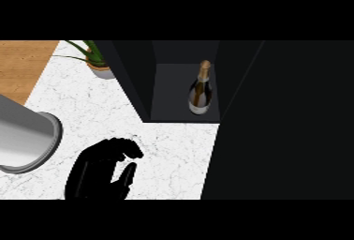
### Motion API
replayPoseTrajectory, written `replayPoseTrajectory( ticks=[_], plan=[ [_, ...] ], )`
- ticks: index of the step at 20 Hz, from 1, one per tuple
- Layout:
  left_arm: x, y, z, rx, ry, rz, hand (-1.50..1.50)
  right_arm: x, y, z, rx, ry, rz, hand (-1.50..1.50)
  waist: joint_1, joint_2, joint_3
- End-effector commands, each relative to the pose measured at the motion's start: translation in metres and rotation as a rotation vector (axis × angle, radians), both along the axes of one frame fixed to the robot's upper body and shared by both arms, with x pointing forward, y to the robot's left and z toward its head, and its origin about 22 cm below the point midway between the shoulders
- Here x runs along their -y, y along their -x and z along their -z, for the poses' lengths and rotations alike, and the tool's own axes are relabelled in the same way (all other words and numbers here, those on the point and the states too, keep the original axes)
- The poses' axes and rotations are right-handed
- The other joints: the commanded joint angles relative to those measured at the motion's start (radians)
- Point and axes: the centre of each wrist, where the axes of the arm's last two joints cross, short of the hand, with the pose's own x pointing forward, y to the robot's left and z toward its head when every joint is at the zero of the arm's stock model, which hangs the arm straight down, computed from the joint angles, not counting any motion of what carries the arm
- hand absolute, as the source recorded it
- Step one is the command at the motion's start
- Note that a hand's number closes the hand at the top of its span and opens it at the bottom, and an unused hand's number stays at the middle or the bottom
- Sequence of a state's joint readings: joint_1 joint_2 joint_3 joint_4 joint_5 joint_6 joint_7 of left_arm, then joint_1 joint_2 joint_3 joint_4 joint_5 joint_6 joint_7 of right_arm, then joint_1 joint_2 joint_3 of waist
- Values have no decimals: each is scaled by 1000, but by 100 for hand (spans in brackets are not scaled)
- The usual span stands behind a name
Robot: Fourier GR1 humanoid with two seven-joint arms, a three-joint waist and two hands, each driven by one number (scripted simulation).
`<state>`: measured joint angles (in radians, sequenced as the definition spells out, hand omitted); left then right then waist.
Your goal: Pick up the wine, place it into the cabinet and close the cabinet
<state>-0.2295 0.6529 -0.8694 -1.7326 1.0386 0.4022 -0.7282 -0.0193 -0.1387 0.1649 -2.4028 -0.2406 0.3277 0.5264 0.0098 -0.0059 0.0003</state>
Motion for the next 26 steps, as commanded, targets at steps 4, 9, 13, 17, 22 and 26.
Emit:
replayPoseTrajectory(
  ticks=[4, 9, 13, 17, 22, 26],
  plan=[
    [-55, 24, -8, -7, -8, -43, 150, -22, 32, -11, -17, -82, -202, 150, 3, 0, -1],
    [-78, 39, -29, 5, 9, -47, -150, -47, 51, -15, -71, -66, -291, 150, 1, -2, -1],
    [-110, 53, -18, -1, 36, -121, -150, -78, 57, -17, -81, -58, -366, 150, 8, -6, -3],
    [-143, 49, -31, -6, 31, -153, -150, -112, 53, -13, -101, 42, -416, 150, 21, -8, -4],
    [-173, 52, -26, -3, 41, -198, -150, -144, 58, -10, -115, 38, -418, 150, 20, -5, -4],
    [-193, 67, -20, -12, 8, -199, -150, -160, 49, -8, -68, -6, -339, 150, 43, -8, -6]
  ],
)
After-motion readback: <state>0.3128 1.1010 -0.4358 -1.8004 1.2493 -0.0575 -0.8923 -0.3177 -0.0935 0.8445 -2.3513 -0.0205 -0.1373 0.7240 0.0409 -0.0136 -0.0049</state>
